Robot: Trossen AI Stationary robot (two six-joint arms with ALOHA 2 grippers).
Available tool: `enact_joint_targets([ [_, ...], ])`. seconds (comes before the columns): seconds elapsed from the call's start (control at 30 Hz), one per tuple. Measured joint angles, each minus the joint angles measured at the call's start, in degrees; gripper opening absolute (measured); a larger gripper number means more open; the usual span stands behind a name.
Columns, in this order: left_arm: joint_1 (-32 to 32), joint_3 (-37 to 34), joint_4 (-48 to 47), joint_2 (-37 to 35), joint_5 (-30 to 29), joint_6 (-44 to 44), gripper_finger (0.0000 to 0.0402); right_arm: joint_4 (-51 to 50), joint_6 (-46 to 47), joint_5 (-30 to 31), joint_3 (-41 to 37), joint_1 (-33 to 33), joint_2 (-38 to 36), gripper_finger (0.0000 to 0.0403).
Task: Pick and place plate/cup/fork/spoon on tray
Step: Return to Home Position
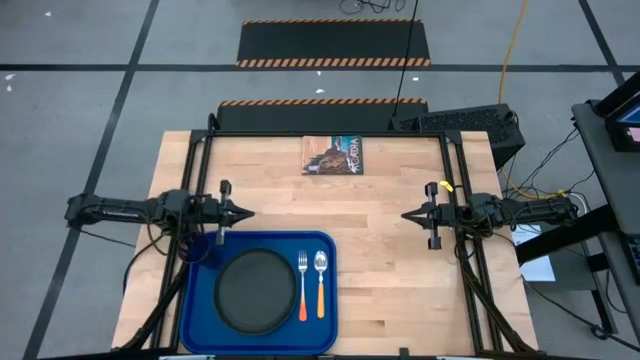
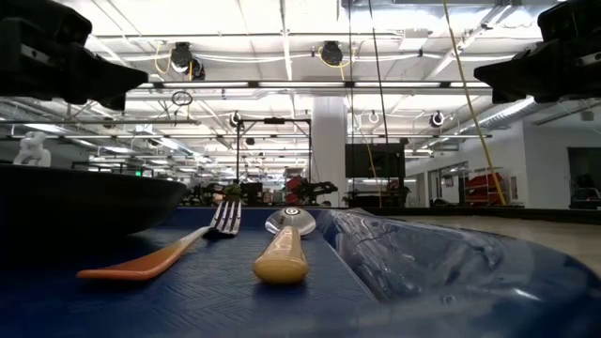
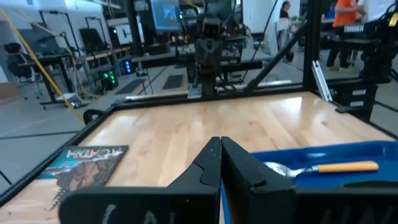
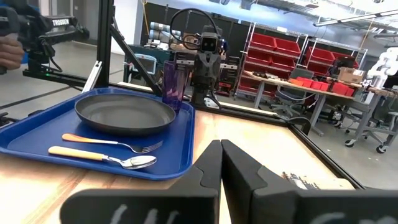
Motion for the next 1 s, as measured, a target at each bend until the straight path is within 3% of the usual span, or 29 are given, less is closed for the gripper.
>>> enact_joint_targets([
  [0.27, 0.0, 0.0, -9.6, -10.7, 0.0, -0.5, 0.0004, 0.0, 0.0, 0.0, 0.0, 0.0, 0.0, 0.0],
  [1.0, 0.0, 0.1, -10.1, -10.4, -0.7, 0.3, 0.0008, 0.0, 0.0, 0.0, 0.0, 0.0, 0.0, 0.0],
])
